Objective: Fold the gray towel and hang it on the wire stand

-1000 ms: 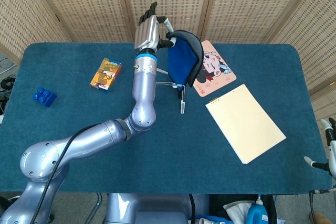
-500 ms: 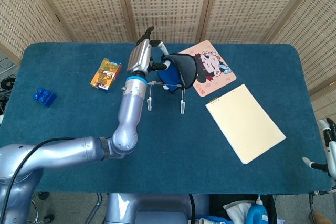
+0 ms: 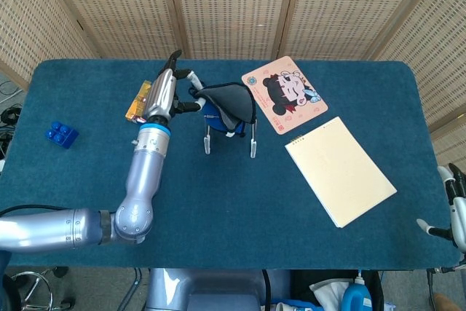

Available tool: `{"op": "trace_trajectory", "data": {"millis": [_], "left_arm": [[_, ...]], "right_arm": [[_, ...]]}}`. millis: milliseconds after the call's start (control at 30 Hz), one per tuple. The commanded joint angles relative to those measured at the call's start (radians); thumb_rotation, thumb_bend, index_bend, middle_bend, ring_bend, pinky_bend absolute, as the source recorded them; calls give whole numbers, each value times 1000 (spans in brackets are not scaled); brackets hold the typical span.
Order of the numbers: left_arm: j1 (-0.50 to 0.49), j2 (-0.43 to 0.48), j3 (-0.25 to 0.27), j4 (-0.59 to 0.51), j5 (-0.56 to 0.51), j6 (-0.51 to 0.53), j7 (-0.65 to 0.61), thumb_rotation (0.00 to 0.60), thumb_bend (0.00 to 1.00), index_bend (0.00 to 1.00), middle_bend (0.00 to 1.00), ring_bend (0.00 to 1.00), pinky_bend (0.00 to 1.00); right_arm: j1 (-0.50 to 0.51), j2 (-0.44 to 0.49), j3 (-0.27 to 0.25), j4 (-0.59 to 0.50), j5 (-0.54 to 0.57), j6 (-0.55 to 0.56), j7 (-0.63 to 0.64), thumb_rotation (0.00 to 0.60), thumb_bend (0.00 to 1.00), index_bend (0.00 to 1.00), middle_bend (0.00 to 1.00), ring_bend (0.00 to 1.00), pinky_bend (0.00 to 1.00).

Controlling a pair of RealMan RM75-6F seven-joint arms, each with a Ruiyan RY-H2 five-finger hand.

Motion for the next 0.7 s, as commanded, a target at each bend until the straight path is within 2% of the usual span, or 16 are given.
{"op": "trace_trajectory", "data": {"millis": [33,400,700], "left_arm": [[31,16,26,-25,0,-13,-10,600,473,951,0,0,0],[90,51,83,-84,34,-91,-48,600,474,951,0,0,0],[78,26,217,-88,69,-90,26,600,473,943,0,0,0]], "right_arm": [[-2,2,-2,-3,-7,5,3,600,0,2,0,0,0],[-7,5,-8,-13,-30,22,2,600,0,3,0,0,0],[-10,9,-12,-18,-41,30,7,600,0,2,0,0,0]]}}
